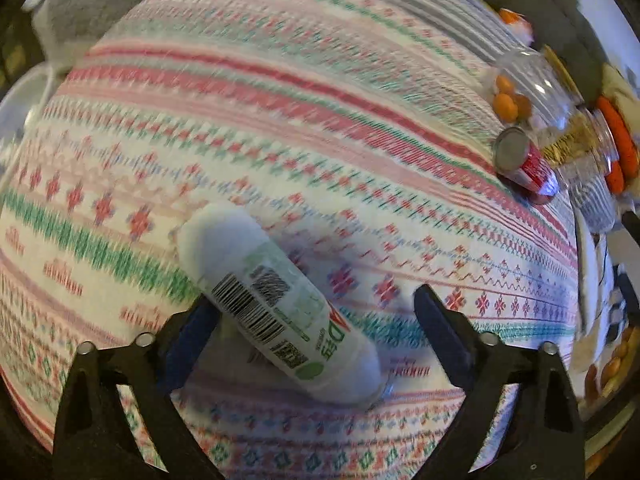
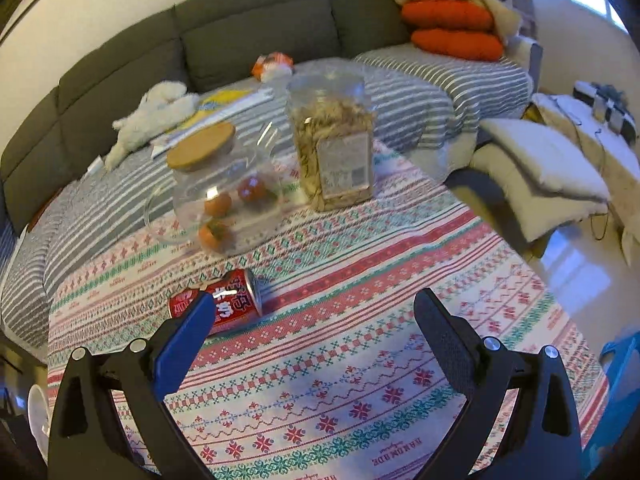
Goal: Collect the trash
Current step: 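Grasp the white bottle with the left tool while the right tool grasps the red milk can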
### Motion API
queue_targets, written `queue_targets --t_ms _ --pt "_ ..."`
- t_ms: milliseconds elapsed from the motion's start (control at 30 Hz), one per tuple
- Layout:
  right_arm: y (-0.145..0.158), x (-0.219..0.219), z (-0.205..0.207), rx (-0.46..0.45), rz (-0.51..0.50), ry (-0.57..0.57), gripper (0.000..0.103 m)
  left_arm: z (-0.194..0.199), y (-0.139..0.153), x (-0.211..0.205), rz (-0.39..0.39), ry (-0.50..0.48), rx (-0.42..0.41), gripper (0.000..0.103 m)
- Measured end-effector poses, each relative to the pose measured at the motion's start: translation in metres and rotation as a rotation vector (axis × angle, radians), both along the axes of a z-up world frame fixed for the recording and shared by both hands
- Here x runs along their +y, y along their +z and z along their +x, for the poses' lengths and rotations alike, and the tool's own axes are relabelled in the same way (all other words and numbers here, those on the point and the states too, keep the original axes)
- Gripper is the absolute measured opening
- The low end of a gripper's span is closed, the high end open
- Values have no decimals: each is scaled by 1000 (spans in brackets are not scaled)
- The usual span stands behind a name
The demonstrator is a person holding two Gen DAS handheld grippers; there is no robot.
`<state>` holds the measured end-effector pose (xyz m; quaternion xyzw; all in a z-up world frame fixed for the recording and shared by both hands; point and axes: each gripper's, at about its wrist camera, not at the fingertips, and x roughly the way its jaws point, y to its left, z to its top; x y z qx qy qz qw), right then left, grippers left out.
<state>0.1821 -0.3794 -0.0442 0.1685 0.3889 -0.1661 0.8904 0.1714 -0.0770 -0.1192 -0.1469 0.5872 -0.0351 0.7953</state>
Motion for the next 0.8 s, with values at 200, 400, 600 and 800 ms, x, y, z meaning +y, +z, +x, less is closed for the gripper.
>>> queue_targets --t_ms 200,400,600,800 --pt "-18 27 35 21 -72 130 96 8 3 -14 -38 -131 -70 35" --pt "-37 94 54 26 -521 582 96 7 25 -9 -27 -212 -148 35" --pt "-74 123 68 141 -775 749 96 9 49 13 -15 -214 -221 35" --pt "-82 133 91 158 -762 803 80 14 49 32 -39 -184 -204 35"
